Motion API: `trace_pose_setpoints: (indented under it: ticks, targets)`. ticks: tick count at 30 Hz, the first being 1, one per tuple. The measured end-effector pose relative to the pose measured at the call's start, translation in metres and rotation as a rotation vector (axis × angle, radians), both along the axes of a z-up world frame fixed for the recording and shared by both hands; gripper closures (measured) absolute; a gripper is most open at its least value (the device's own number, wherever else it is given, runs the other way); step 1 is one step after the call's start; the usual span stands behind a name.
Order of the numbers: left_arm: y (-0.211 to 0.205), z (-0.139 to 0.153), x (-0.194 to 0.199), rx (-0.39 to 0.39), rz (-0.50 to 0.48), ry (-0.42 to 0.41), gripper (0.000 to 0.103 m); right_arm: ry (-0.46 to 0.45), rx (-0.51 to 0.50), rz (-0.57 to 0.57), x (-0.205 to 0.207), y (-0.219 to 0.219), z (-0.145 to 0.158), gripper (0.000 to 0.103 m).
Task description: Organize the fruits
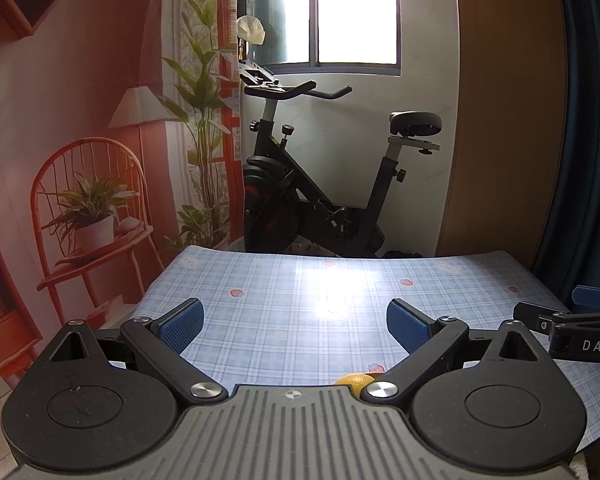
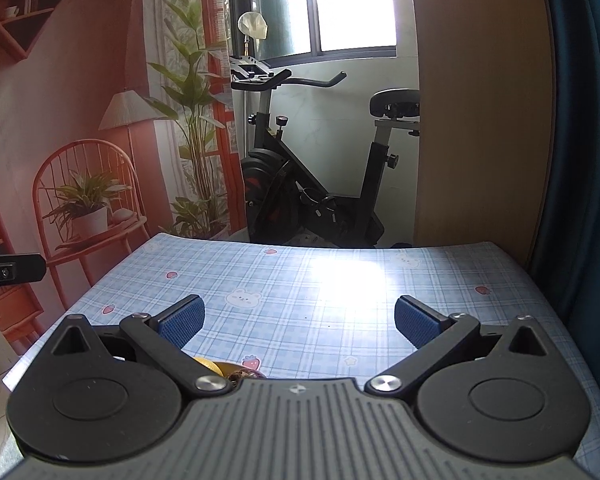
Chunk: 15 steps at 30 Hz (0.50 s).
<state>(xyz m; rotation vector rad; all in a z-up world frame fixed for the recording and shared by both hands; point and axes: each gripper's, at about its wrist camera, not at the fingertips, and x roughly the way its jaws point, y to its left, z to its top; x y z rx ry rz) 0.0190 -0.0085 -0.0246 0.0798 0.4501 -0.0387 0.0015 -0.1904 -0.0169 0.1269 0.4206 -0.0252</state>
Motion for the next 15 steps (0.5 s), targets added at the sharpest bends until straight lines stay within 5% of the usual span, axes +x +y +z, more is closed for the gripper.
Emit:
trace_pose_setpoints:
  ticks: [15]
  targets:
    - [-0.0054, 0.0089, -0.0080, 0.022, -0.005, -0.023, 0.004, -0.012, -0.010, 0.006, -0.0059, 0.0009, 0.0046, 0.000]
